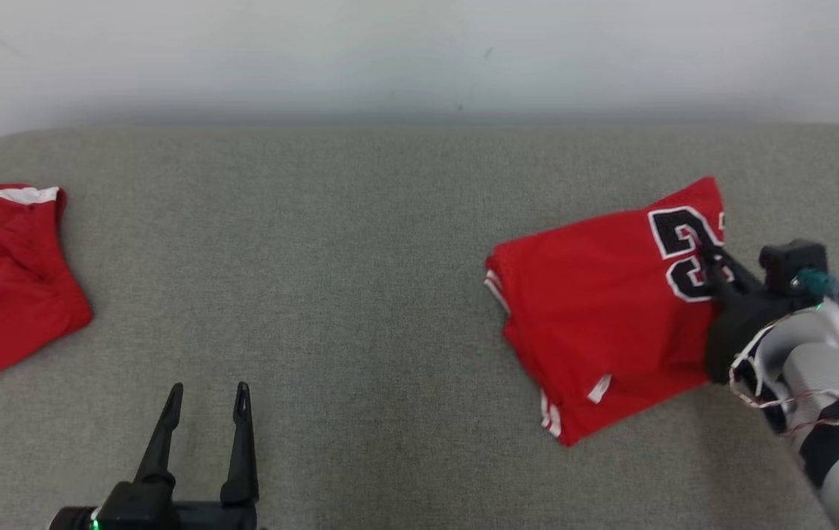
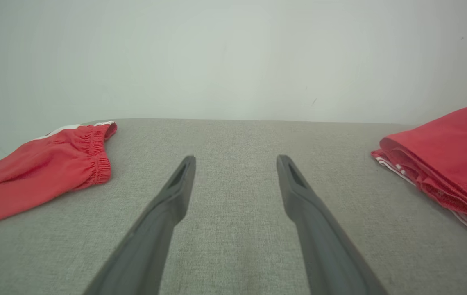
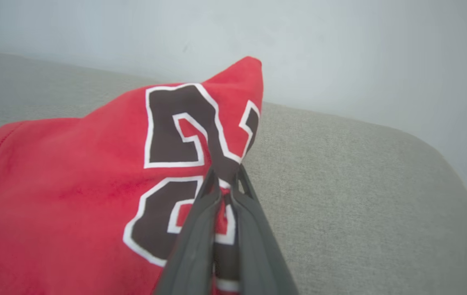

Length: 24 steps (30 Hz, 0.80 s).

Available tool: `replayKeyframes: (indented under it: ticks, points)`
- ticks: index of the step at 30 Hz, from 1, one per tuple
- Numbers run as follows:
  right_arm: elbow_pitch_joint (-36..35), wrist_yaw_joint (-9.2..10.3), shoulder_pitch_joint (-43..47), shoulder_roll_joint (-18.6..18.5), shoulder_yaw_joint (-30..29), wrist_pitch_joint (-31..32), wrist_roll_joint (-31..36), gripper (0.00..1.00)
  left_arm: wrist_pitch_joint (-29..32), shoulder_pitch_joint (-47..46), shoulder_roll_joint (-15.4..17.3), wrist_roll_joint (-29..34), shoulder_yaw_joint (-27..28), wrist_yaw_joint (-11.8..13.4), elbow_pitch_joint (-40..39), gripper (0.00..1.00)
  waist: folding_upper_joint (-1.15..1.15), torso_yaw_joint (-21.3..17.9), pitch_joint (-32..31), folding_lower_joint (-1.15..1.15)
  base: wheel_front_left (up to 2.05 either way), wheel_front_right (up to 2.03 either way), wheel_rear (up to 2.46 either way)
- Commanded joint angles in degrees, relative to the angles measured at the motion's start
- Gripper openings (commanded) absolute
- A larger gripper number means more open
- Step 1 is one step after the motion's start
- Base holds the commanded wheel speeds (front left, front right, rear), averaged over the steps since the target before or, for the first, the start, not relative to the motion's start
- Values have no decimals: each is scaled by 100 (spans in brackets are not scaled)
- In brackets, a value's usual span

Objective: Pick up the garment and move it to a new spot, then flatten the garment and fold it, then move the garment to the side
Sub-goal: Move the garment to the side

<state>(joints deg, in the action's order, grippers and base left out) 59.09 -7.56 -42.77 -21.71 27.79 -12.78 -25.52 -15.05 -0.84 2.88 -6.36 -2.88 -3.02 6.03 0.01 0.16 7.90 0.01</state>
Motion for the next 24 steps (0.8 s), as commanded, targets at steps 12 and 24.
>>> replayKeyframes:
  ticks: [12, 24]
  points:
    - [80, 12, -1098, -1362, 891, 414, -166, 0, -18, -533, 3, 269, -78, -25, -507, 100, -1, -347, 861, -1, 0, 0, 0]
    - [339, 12, -2107, -2167, 1343, 567, -324, 0, -18, -916, 55, 561, -198, -103, -857, 100, -1, -511, 1452, -1, 0, 0, 0]
